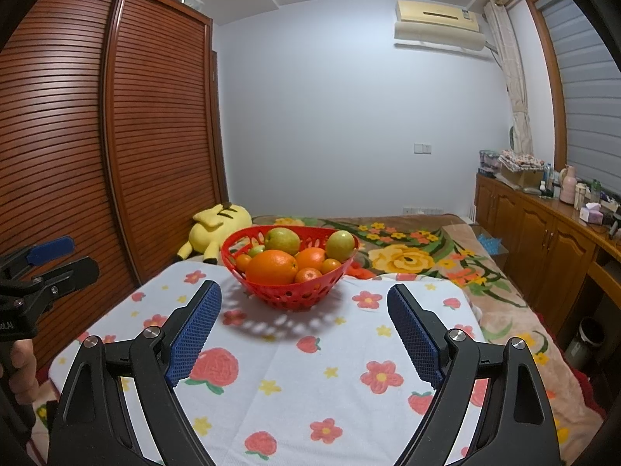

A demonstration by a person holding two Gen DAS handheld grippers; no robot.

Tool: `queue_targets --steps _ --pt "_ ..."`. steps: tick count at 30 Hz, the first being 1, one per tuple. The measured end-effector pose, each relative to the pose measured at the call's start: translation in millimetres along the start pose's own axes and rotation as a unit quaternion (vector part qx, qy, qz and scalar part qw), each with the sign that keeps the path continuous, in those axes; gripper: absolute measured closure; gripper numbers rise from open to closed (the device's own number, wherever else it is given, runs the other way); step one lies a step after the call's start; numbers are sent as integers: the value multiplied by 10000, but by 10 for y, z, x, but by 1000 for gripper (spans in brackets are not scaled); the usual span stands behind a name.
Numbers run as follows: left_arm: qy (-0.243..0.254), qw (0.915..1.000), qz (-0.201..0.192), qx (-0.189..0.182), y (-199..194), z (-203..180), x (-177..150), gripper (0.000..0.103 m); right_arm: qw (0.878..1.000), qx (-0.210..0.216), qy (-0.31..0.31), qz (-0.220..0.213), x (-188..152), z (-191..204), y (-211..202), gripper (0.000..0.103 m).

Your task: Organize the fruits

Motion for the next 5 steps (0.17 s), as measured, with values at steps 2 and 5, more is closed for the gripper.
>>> queue_targets --steps 2,5 --pt "2 10000 -5 3 0 3 0 5 10000 9 10 1 3 6 -8 14" --pt "-5 10000 -4 11 -4 -1 3 5 10000 11 14 12 5 13 -7 14"
Point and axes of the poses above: each gripper's, at about its wrist camera, not at the fingertips, and y roughly the way its jaws point, z to its left, x to its top, the point moved 8 cm from there along y, roughly the way its jaws point, and after that the axes turned 14 degrees about -y, right-handed, at the moved point
